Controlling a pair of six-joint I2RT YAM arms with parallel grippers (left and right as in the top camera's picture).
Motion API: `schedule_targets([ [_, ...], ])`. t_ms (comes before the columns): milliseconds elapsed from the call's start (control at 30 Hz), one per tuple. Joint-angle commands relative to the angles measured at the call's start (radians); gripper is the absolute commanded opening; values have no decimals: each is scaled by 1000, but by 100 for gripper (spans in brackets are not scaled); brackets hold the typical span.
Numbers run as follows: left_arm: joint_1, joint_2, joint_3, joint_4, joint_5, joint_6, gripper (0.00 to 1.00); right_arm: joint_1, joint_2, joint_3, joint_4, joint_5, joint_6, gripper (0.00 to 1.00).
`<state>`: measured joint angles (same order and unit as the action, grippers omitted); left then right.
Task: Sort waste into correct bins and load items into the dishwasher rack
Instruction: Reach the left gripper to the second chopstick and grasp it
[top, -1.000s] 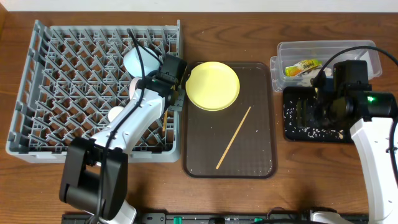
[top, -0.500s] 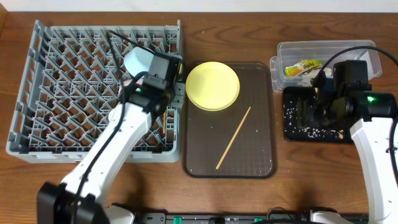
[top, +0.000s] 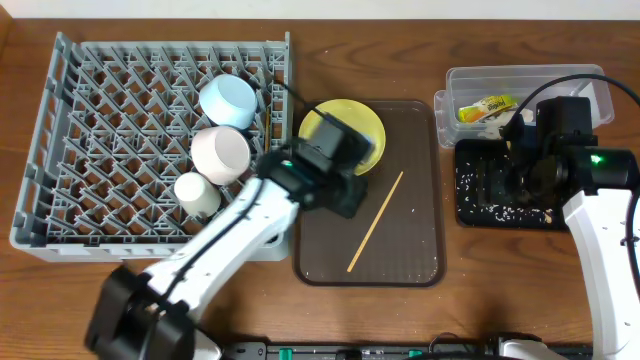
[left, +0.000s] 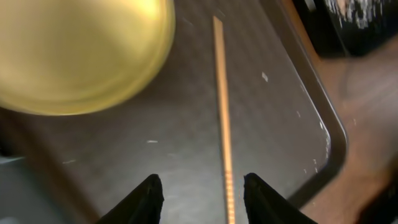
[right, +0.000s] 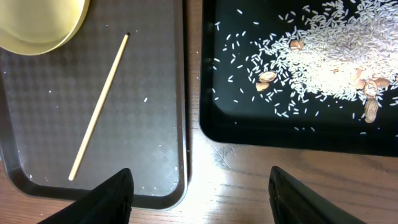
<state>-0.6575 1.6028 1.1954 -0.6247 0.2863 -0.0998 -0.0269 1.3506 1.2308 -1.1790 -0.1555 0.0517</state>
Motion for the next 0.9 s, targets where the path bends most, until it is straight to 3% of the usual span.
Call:
schedule_targets([
  [0,-62,84,-13,15,16,9,46,1,-11,11,-3,9,-8,67],
  [300,-177,276,-13,105,11,9,46,2,-11,11,-3,9,-8,68],
  [500,-206,362,-13,107,-92,8,46,2,-11,11,-4,9,-8,68],
  [667,-208,399,-13,107,-96,8,46,2,-11,11,-4,9,-8,68],
  [867,-208,403,-13,104,-95,-45,27,2,-11,11,-3,9,-8,68],
])
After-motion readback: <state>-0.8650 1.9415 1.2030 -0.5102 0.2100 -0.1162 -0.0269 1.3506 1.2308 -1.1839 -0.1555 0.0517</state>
